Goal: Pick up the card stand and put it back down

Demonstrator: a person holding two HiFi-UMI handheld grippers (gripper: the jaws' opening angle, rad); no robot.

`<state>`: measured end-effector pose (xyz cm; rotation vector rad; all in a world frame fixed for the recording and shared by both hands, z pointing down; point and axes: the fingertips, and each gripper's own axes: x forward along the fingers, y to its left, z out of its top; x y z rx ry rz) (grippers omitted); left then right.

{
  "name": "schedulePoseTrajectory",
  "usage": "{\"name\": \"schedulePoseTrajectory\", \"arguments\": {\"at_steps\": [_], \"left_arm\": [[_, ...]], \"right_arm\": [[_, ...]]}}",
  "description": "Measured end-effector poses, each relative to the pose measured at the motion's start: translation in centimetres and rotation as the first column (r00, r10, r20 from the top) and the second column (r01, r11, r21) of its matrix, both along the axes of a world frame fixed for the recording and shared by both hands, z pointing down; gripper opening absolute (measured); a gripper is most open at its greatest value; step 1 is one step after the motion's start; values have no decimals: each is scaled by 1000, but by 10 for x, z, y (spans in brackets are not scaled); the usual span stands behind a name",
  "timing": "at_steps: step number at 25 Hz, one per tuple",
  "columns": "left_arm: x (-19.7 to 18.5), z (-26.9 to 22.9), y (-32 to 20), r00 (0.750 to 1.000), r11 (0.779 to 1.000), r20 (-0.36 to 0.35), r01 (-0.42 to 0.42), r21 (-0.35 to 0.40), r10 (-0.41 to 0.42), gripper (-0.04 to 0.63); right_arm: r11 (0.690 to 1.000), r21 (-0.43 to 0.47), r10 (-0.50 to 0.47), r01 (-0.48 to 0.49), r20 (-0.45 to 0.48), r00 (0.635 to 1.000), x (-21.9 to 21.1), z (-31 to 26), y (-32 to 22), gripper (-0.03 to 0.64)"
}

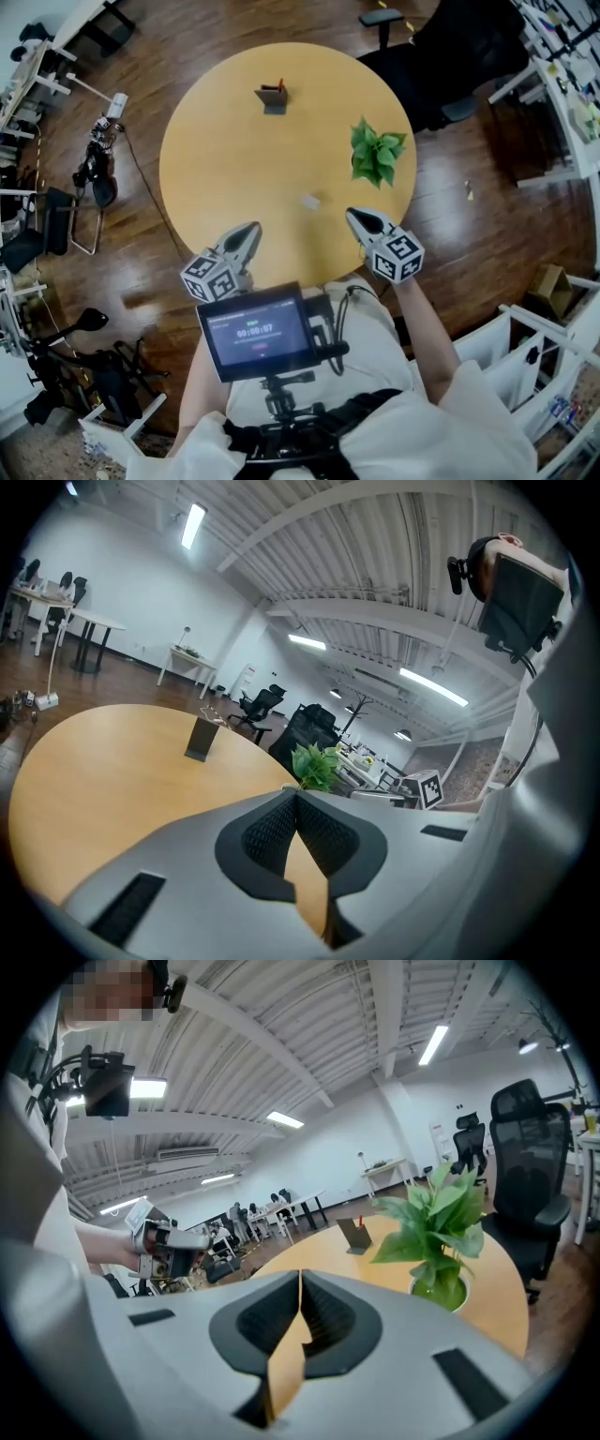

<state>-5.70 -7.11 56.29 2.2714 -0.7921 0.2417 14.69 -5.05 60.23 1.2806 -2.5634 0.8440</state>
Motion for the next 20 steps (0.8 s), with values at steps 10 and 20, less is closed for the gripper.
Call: {"name": "schedulePoseTrajectory", "arguments": {"at_steps": [10, 20], "left_arm": [[-24, 6, 16, 998, 998, 16, 68, -13, -68, 0], [-39, 12, 10, 999, 1000, 31, 28, 0, -28, 14]], "right_arm": [[991, -95, -93, 93, 1, 996, -16, 45, 10, 17], [978, -196, -85, 74, -49, 995, -17, 85, -13, 78]]}}
